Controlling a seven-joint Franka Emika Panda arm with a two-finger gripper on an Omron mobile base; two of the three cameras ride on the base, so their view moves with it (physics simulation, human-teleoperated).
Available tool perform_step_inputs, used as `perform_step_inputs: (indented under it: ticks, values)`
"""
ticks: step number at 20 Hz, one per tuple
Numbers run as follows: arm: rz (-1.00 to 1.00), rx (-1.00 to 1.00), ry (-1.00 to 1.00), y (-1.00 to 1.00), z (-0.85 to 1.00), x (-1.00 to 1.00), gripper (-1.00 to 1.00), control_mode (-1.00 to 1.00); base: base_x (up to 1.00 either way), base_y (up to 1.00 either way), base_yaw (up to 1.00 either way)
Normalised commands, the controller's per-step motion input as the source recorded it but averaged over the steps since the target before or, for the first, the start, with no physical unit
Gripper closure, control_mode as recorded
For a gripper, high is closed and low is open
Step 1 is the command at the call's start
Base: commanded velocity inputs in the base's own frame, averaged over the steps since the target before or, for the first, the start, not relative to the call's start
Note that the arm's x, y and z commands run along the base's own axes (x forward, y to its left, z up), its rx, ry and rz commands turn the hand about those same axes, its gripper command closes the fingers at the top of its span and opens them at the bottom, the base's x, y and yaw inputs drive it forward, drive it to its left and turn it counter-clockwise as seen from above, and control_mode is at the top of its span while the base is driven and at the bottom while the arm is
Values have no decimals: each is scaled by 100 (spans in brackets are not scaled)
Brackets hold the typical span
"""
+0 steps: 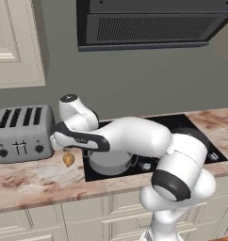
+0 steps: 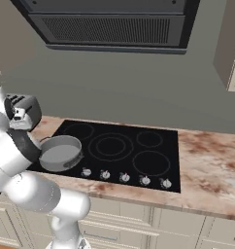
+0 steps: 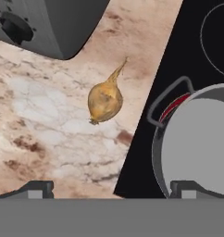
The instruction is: Turn on the burner for the pot on the stove. Wait thirty seconds for the pot to heat up. Then add the onion to the pot.
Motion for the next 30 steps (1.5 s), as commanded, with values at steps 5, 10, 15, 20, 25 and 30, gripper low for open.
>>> perform_step_inputs:
  ticks: [5, 10, 15, 20, 25, 30]
  values:
    - [0, -4, 0, 33, -15, 26, -100, -100, 0, 0, 0]
    - [0, -3, 0, 20, -18, 32, -100, -100, 0, 0, 0]
    - [0, -2, 0, 8, -20, 25, -100, -100, 0, 0, 0]
    - [0, 0, 0, 0, -25, 7, -100, -100, 0, 0, 0]
    - [0, 0, 0, -3, -33, 0, -100, -100, 0, 0, 0]
    - [0, 0, 0, -8, -26, 0, -100, -100, 0, 0, 0]
